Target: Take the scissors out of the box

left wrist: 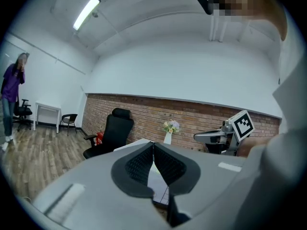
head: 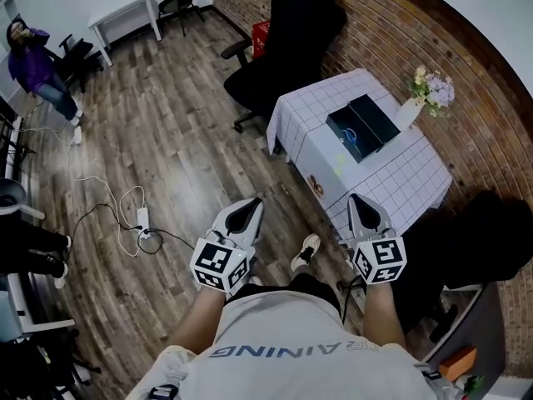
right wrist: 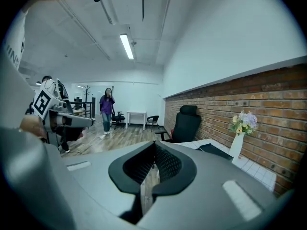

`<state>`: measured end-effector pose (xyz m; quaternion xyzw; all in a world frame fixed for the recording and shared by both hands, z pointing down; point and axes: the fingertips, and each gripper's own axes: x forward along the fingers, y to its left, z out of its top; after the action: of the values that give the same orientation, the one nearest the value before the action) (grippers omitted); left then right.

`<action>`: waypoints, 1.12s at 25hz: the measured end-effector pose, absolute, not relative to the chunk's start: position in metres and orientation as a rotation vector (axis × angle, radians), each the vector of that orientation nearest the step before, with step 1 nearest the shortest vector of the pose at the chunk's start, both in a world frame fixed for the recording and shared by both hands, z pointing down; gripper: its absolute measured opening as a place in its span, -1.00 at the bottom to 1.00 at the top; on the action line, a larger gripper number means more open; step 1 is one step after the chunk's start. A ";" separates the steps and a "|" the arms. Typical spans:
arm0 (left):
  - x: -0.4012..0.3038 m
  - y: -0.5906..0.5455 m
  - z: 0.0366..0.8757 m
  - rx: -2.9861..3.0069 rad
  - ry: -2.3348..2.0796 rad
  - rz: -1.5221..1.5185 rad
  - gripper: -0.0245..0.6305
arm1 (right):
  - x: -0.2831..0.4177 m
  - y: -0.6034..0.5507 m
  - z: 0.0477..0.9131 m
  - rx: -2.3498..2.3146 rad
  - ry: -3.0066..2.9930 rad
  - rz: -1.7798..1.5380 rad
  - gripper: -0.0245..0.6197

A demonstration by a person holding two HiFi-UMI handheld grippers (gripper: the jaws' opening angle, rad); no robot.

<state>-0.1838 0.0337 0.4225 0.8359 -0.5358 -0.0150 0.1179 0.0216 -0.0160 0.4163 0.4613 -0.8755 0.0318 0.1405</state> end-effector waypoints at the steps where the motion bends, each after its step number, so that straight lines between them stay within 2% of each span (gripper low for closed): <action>1: -0.185 0.025 0.423 2.438 -1.578 -0.038 -0.92 | 0.020 -0.025 0.417 1.326 -2.534 0.094 -0.88; 13: -0.136 -0.116 0.411 2.489 -1.551 0.060 -0.92 | 0.066 -0.169 0.424 1.382 -2.561 0.174 -0.88; 28: 0.002 -0.270 0.425 2.534 -1.391 0.192 -0.92 | 0.203 -0.297 0.471 1.477 -2.454 0.364 -0.88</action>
<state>0.0018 -0.2697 0.4248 0.8681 -0.4766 0.0659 0.1221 0.2029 -0.2971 0.4710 0.5076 -0.8430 0.1249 0.1268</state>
